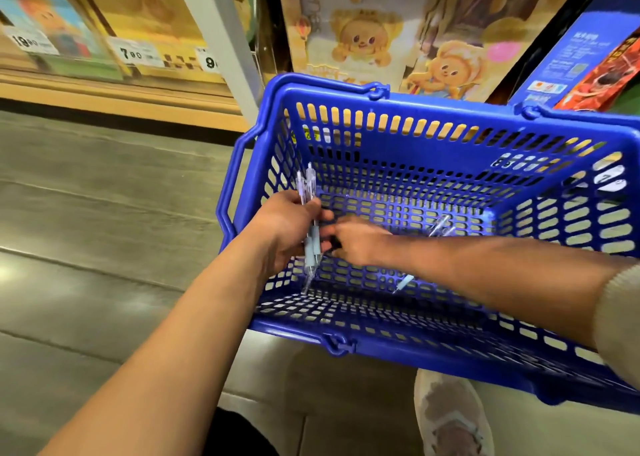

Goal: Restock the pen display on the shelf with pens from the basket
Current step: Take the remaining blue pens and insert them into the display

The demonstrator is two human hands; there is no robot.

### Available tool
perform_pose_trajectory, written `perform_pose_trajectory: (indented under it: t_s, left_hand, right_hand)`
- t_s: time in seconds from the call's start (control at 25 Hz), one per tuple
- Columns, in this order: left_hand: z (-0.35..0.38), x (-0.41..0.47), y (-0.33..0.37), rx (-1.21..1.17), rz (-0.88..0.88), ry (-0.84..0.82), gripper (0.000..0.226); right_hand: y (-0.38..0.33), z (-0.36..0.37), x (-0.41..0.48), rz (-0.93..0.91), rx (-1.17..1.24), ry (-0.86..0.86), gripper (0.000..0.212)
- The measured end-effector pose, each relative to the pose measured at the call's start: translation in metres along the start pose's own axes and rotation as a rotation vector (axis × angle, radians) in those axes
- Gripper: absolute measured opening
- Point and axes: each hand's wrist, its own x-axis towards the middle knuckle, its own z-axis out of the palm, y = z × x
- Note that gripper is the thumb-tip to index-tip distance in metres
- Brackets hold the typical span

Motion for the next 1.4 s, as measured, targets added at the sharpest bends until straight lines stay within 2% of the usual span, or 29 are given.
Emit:
perform_pose_trajectory:
  t_s: [0.04,0.08,0.12,0.2,0.32,0.56,0.72,0.84,0.92,1.0,1.08,1.12,1.24,1.32,1.4]
  left_hand:
    - [0.000,0.000,0.000,-0.017,-0.001,-0.005,0.018]
    - [0.000,0.001,0.001,-0.038,-0.004,-0.010,0.018]
    - [-0.001,0.000,0.001,-0.061,-0.009,-0.014,0.017]
    - [-0.002,-0.001,0.002,-0.098,-0.014,-0.022,0.016]
    - [-0.002,-0.005,0.004,-0.143,-0.005,-0.036,0.014]
    - [-0.005,-0.009,0.006,-0.165,0.000,-0.013,0.013]
    - [-0.002,-0.009,0.007,-0.167,-0.020,-0.002,0.008]
    - [-0.002,-0.010,0.008,-0.163,-0.013,-0.013,0.007]
    - [-0.003,-0.012,0.007,-0.159,-0.021,-0.021,0.007]
    - [-0.004,-0.014,0.007,-0.169,-0.023,-0.028,0.008]
    - [-0.004,-0.015,0.008,-0.186,-0.019,-0.024,0.010]
    - [-0.004,-0.013,0.008,-0.189,-0.014,-0.019,0.012]
    - [-0.002,-0.007,0.004,-0.148,-0.007,0.033,0.017]
    - [0.001,0.000,-0.004,-0.058,-0.010,0.094,0.019]
    - [0.006,0.006,-0.008,0.008,-0.007,0.137,0.019]
  right_hand:
    - [-0.003,0.005,0.002,-0.199,-0.207,0.030,0.032]
    - [-0.003,0.009,0.007,-0.358,-0.306,0.073,0.032]
    - [-0.001,0.011,0.010,-0.398,-0.259,0.135,0.030]
    - [0.000,0.010,0.018,-0.362,-0.345,0.116,0.030]
    - [0.003,0.010,0.022,-0.276,-0.462,-0.002,0.049]
    - [0.008,-0.015,0.022,-0.435,-0.640,0.030,0.039]
    - [0.041,-0.024,0.001,-0.331,-0.583,-0.058,0.053]
    - [0.027,-0.012,-0.008,-0.419,-0.727,-0.094,0.036]
    - [0.019,-0.012,-0.005,-0.405,-0.738,-0.127,0.026]
    - [0.020,-0.024,-0.006,-0.322,-0.663,-0.149,0.023]
    - [0.026,-0.035,-0.008,-0.206,-0.446,-0.101,0.014]
    - [0.029,-0.039,-0.012,-0.132,-0.259,-0.056,0.007]
    - [0.022,-0.050,-0.027,0.044,0.429,0.087,0.012]
    - [0.005,-0.053,-0.038,0.104,0.811,0.099,0.012]
    - [-0.009,-0.054,-0.042,0.107,1.068,0.080,0.013]
